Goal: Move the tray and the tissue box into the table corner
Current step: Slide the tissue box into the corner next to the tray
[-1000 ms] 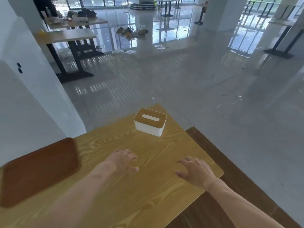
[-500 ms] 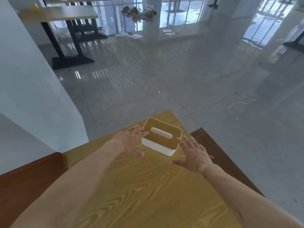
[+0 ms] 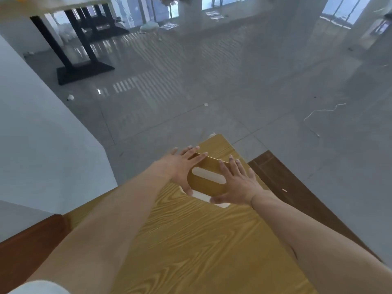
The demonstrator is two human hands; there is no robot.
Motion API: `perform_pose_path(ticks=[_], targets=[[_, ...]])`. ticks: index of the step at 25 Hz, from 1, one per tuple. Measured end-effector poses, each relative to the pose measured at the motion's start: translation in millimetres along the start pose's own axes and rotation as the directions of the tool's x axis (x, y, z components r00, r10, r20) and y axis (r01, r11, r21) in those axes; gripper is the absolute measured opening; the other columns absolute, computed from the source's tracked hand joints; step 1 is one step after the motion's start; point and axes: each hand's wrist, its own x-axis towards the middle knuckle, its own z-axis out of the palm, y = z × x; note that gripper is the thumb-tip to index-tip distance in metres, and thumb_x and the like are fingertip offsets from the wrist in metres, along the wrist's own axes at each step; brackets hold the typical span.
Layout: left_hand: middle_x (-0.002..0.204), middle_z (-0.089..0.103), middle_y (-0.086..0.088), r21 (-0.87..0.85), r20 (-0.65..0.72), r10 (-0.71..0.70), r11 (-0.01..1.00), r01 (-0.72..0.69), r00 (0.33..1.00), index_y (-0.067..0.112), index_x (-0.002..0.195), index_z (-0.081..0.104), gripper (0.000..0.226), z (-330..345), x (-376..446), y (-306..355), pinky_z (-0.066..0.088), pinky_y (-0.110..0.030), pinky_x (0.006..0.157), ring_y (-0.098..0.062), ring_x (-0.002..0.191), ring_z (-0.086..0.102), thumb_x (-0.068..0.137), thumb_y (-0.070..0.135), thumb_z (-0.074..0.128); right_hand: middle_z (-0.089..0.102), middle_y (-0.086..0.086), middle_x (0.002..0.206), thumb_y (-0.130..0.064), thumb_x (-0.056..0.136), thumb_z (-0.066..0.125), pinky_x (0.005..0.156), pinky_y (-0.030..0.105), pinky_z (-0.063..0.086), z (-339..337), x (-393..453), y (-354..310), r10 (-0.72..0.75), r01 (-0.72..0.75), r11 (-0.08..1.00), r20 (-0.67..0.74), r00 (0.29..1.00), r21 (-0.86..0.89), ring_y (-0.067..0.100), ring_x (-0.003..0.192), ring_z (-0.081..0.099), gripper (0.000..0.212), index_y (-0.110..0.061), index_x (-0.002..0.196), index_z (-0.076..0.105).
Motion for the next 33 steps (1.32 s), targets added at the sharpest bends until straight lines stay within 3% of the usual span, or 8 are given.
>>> perform_pose_path(ticks=[5,10,18,25,33], targets=[[0.165,-0.009,-0.001,0.036,-0.018,0.031,0.999,-0.030,0.999,0.041,0.150,-0.023,0.143,3,10,2,0.000,-0.049,0.120,-0.026,0.151,-0.003,0.052,0.078,0.075,-0.033,0.006,0.160,-0.087,0.059,0.062,0.117,0.062,-0.004,12,8,2,-0.019,0.019,1.000,-0.015,1.000,0.020,0.029,0.146,-0.030,0.142,-0.028,0.149,-0.031],[0.164,-0.005,-0.007,-0.022,-0.072,-0.031,0.999,0.029,0.997,0.036,0.150,-0.022,0.137,17,-5,17,0.011,-0.049,0.119,-0.032,0.149,0.006,0.057,0.076,0.071,0.007,0.011,0.159,-0.072,0.060,0.074,0.117,0.052,0.023,-4,-2,0,-0.104,0.090,0.985,-0.089,0.991,-0.145,0.035,0.144,0.009,0.138,-0.021,0.155,-0.013],[0.163,-0.004,-0.012,-0.149,-0.073,-0.209,0.969,0.197,0.975,0.033,0.153,-0.018,0.136,32,-93,78,0.008,-0.052,0.121,-0.035,0.149,0.000,0.059,0.073,0.073,0.006,0.009,0.161,-0.062,0.060,0.079,0.117,0.050,0.023,-18,-72,-11,-0.246,0.231,0.941,-0.030,0.969,-0.247,0.033,0.145,0.008,0.136,-0.023,0.155,-0.011],[0.164,-0.004,-0.009,-0.250,-0.134,-0.408,0.896,0.367,0.903,0.034,0.153,-0.015,0.131,26,-190,142,0.010,-0.051,0.120,-0.032,0.149,0.002,0.062,0.068,0.073,0.010,0.007,0.159,-0.060,0.062,0.076,0.116,0.048,0.025,-34,-144,-23,-0.439,0.392,0.857,-0.076,0.895,-0.334,0.031,0.143,0.011,0.131,-0.024,0.155,-0.009],[0.161,0.006,-0.012,-0.347,-0.171,-0.634,0.755,0.556,0.754,0.032,0.155,-0.009,0.131,56,-291,212,0.013,-0.049,0.117,-0.035,0.146,0.009,0.061,0.064,0.076,0.009,0.006,0.159,-0.062,0.060,0.075,0.117,0.046,0.024,-24,-210,-54,-0.674,0.593,0.686,-0.061,0.736,-0.422,0.030,0.144,0.011,0.133,-0.023,0.156,-0.009]])
